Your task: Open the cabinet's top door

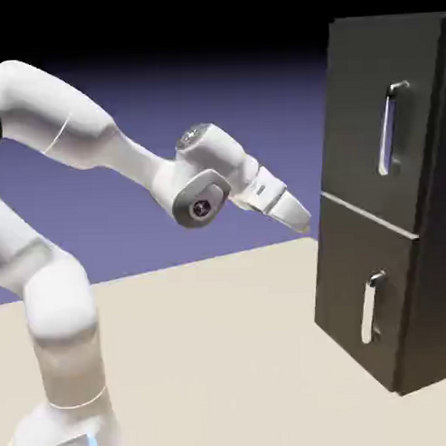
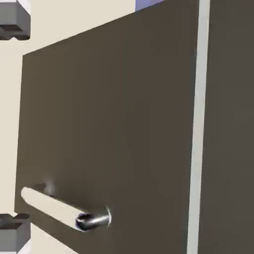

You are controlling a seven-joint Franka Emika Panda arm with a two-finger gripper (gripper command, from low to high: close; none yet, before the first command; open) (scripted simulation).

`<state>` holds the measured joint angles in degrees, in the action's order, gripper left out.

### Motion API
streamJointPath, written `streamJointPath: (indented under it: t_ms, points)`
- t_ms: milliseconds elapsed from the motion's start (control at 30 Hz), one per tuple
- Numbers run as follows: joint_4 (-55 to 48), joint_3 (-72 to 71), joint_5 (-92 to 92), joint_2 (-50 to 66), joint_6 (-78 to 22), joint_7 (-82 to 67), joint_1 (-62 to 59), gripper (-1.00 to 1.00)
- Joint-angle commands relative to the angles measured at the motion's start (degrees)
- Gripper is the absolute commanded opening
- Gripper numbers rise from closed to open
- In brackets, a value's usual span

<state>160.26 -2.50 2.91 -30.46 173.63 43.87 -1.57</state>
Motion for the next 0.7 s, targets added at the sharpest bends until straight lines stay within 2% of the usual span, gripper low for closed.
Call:
streamJointPath:
  t_ms: [0,667]
  points:
    - [-0.59,-2.08,2.36,1.8,-0.38,1.21,-1.74,0.0]
    - [-12.71,-43.61,50.28,38.08,-7.0,24.78,-38.43,0.0]
